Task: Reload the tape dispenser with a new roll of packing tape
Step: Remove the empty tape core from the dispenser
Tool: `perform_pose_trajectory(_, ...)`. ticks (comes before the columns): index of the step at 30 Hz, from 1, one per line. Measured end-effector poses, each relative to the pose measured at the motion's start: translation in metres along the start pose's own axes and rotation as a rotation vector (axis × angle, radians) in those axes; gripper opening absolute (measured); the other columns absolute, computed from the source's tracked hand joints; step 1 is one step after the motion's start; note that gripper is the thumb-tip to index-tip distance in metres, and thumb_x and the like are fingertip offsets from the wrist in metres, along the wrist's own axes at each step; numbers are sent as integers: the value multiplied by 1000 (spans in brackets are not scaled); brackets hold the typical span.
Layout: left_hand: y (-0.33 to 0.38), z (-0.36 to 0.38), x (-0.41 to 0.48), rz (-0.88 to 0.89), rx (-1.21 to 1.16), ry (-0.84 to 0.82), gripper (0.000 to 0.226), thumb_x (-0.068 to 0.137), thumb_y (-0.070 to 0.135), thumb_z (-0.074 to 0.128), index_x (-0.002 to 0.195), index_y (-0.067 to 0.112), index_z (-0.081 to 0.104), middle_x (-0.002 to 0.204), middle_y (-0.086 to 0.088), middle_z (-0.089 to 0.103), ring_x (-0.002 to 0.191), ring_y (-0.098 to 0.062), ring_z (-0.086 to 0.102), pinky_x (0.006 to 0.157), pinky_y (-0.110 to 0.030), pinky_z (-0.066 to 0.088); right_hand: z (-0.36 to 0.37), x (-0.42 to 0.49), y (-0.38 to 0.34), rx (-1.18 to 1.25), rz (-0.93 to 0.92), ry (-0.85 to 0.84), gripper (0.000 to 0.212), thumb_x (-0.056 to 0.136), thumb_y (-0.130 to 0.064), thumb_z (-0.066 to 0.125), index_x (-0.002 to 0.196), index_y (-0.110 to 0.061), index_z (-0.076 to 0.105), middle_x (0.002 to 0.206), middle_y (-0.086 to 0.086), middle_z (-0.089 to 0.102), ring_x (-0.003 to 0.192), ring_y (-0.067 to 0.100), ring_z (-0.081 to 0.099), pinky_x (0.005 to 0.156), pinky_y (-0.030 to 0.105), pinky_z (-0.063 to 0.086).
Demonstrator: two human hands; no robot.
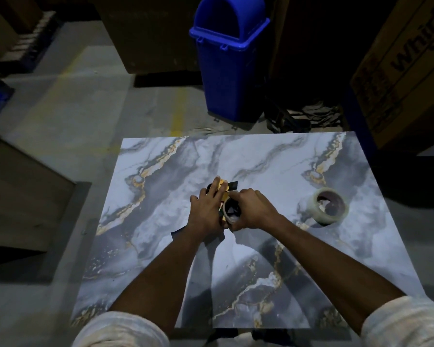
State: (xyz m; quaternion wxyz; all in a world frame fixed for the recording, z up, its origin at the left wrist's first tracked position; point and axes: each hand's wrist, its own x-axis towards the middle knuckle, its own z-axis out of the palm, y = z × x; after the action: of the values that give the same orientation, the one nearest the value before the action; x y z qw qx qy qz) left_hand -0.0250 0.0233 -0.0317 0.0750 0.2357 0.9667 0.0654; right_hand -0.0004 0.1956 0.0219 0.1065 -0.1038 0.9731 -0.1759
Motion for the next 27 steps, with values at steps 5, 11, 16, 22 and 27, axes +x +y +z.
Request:
perform_pose_trajectory(5, 4, -2, 0, 11, -19, -9, 118, 70, 64, 71, 163, 29, 9, 173, -1, 1, 133, -32, 42, 91, -46, 39, 0, -2, 6, 6, -23, -3, 69, 50, -50, 85, 111, -26, 64, 97, 0, 74, 83, 25, 68, 68, 31, 54)
perform_pose_trajectory(11, 5, 2, 2, 8, 6, -33, 124, 67, 65, 75, 163, 30, 5, 173, 0, -4, 137, -32, 39, 96, -47, 40, -7, 1, 12, -5, -73, -82, 71, 44, -46, 86, 110, -33, 64, 102, -7, 73, 84, 21, 68, 65, 29, 52)
perform_pose_trajectory(16, 15, -1, 9, -99, -28, -44, 117, 63, 64, 78, 159, 37, 16, 170, -1, 12, 133, -29, 36, 95, -47, 38, -39, 2, -6, 92, 15, 194, 51, 56, -61, 74, 98, -33, 68, 85, -4, 76, 79, 19, 71, 66, 25, 51)
perform_pose_trajectory(22, 20, -1, 3, -119, 125, -100, 122, 63, 59, 81, 160, 29, 14, 170, -5, 11, 134, -35, 37, 94, -50, 42, -126, -3, -9, 323, 53, 303, 67, 48, -57, 84, 109, -31, 71, 110, -11, 76, 101, 14, 71, 88, 36, 56)
perform_pose_trajectory(27, 23, -7, 4, -145, 116, -124, 123, 67, 62, 80, 162, 26, 11, 172, -5, -5, 152, -37, 14, 110, -60, 29, -104, -47, 10, 752, 179, 248, 85, 58, -40, 96, 134, -26, 63, 121, -8, 69, 104, 7, 65, 86, 26, 56)
